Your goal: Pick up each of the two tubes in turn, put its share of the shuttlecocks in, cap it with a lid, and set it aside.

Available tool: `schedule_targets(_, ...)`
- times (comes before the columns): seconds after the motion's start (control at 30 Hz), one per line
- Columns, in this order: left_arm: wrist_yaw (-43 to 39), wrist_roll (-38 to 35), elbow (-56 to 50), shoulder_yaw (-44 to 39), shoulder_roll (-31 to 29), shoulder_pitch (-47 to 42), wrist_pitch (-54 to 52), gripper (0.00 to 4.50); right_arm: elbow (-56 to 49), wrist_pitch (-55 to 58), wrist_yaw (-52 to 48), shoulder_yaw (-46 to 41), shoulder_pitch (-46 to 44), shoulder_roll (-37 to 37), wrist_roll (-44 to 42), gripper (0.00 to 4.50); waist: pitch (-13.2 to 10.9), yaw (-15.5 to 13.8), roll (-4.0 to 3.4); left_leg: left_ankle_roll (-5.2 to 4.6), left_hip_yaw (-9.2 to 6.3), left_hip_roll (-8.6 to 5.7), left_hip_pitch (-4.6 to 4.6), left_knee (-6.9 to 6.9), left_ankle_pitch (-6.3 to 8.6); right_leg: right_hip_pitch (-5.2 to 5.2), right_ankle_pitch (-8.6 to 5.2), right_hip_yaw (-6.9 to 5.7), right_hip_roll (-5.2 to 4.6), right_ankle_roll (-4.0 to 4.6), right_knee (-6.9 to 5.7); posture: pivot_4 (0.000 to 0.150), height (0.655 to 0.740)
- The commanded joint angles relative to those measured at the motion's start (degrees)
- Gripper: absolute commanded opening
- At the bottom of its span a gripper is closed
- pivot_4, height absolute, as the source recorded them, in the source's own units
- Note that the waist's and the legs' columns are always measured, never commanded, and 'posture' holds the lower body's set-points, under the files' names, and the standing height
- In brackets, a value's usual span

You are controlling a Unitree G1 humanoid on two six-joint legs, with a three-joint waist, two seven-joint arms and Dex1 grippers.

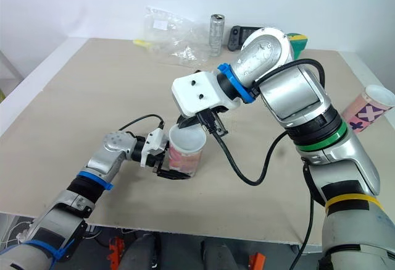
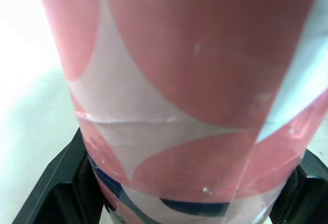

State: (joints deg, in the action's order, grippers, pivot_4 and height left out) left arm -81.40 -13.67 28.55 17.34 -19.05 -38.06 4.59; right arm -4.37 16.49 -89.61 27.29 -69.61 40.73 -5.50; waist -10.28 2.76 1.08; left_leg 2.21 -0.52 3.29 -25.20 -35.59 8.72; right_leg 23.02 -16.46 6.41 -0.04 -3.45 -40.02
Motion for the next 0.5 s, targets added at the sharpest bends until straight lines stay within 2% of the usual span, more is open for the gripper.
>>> schedule_targets(0.03, 1.19, 2.77, 1.88, 0.21, -1.74, 1.78, -1.51, 3.62, 0.83, -3.04, -0.66, 2.11, 1.45, -0.39, 3.3, 0.68, 0.05, 0.0, 0.07, 0.0, 0.0, 0.0, 0.02, 0.0, 0.0, -0.01, 0.0, 0.0, 0.0, 0.0, 0.0, 0.15, 0.7394)
schedule_targets(0.07, 1.23, 2.77, 1.88, 0.18, -1.73, 1.78, -1.54, 3.62, 1.15, -3.02, -0.47, 2.01, 1.43, -0.84, 3.51, 0.89, 0.07, 0.0, 0.1, 0.0, 0.0, 0.0, 0.02, 0.0, 0.0, -0.02, 0.0, 0.0, 0.0, 0.0, 0.0, 0.15, 0.7394)
schedule_targets(0.1, 1.25, 2.78, 1.88, 0.15, -1.72, 1.79, -1.55, 3.62, 1.28, -3.14, -0.62, 1.86, 1.47, -1.13, 3.49, 1.41, 0.07, 0.01, 0.1, 0.0, 0.0, 0.01, 0.03, -0.01, 0.0, -0.02, 0.01, 0.0, 0.0, 0.01, 0.0, 0.15, 0.7394)
schedule_targets(0.13, 1.28, 2.78, 1.89, 0.12, -1.7, 1.79, -1.55, 3.62, 1.17, -2.75, -0.4, 1.63, 1.37, -1.71, 3.45, 1.69, 0.08, 0.0, 0.1, 0.0, 0.0, 0.01, 0.03, -0.01, 0.0, -0.02, 0.02, 0.0, 0.0, 0.01, 0.0, 0.15, 0.7394)
schedule_targets(0.17, 1.32, 2.78, 1.91, 0.1, -1.67, 1.78, -1.55, 3.62, 1.04, -2.24, -0.25, 1.44, 1.26, -2.18, 3.42, 2.29, 0.1, 0.0, 0.14, 0.0, 0.01, 0.01, 0.03, -0.01, 0.0, -0.02, 0.02, 0.0, -0.01, 0.03, 0.0, 0.15, 0.7394)
schedule_targets(0.27, 1.3, 2.75, 1.87, 0.1, -1.68, 1.87, -1.51, 3.62, 0.85, -1.13, 0.04, 0.9, 1.13, -2.93, 3.62, 3.44, 0.14, 0.0, 0.14, 0.0, 0.0, 0.02, 0.05, 0.0, 0.0, -0.03, 0.02, -0.01, -0.01, 0.04, 0.0, 0.15, 0.7394)
schedule_targets(0.4, 1.22, 2.78, 1.94, 0.07, -1.64, 1.88, -1.46, 3.62, 3.42, 2.17, 0.49, -2.0, -1.27, -4.17, 2.33, 3.44, 0.17, 0.01, 0.14, 0.0, 0.0, 0.03, 0.06, 0.01, 0.0, -0.03, 0.02, -0.01, 0.0, 0.06, 0.0, 0.15, 0.7394)
schedule_targets(0.5, 1.02, 2.95, 2.1, 0.04, -1.49, 1.83, -1.32, 3.62, 6.2, 8.79, -1.53, -8.16, -5.23, -4.0, -4.88, 3.44, 0.13, 0.02, 0.15, 0.0, 0.03, 0.06, 0.06, 0.01, -0.01, 0.03, 0.05, -0.01, 0.0, 0.23, 0.0, 0.15, 0.7394)
